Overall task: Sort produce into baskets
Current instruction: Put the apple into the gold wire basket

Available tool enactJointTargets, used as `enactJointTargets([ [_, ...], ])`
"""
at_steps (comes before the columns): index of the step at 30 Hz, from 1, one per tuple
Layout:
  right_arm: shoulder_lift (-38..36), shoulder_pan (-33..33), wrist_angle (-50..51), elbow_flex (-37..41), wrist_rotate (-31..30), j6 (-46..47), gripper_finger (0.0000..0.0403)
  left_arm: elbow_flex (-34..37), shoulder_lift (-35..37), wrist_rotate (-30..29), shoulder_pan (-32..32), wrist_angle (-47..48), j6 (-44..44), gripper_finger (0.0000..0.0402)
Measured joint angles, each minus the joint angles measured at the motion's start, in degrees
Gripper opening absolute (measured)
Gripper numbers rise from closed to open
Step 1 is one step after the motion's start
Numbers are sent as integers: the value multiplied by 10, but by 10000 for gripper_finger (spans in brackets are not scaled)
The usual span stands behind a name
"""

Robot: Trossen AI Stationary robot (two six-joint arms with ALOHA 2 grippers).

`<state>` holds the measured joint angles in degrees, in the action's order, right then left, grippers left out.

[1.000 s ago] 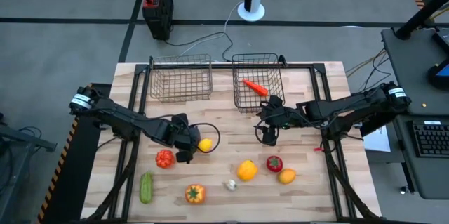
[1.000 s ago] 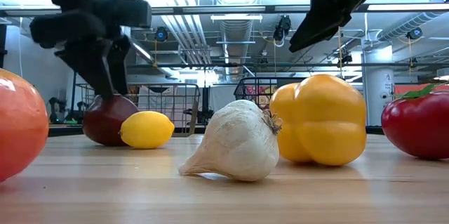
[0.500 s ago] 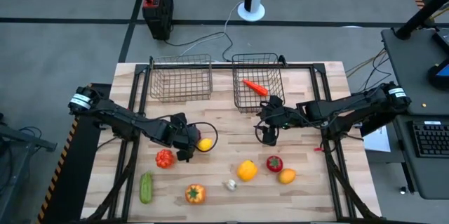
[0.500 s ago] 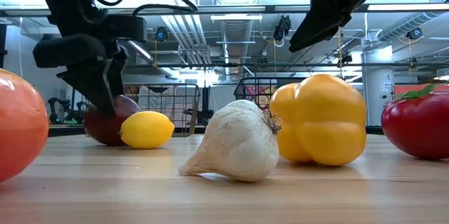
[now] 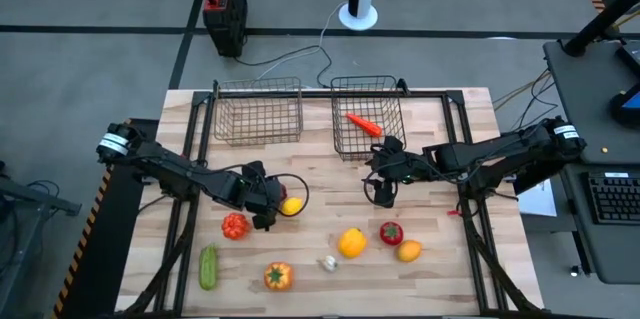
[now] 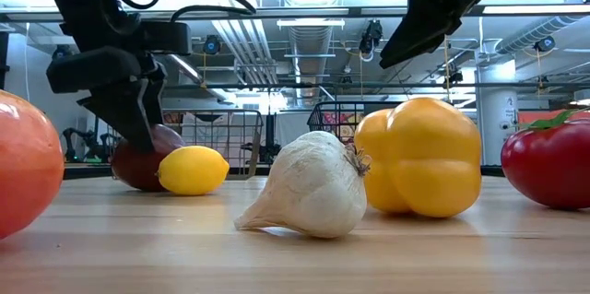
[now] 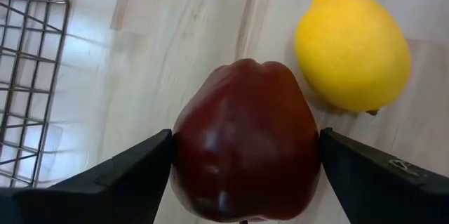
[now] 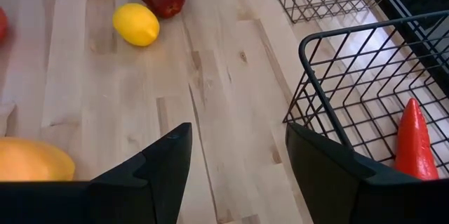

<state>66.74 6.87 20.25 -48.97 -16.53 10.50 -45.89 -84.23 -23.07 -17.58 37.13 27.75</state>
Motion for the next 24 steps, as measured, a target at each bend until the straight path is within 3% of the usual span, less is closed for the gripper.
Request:
enactJointTargets([
  [18, 0, 0, 0, 0, 0, 0, 224, 5, -3, 16, 0, -6, -1, 385],
  [24, 0, 0, 0, 0, 0, 0, 224, 5, -3, -15, 0, -6, -2, 391],
])
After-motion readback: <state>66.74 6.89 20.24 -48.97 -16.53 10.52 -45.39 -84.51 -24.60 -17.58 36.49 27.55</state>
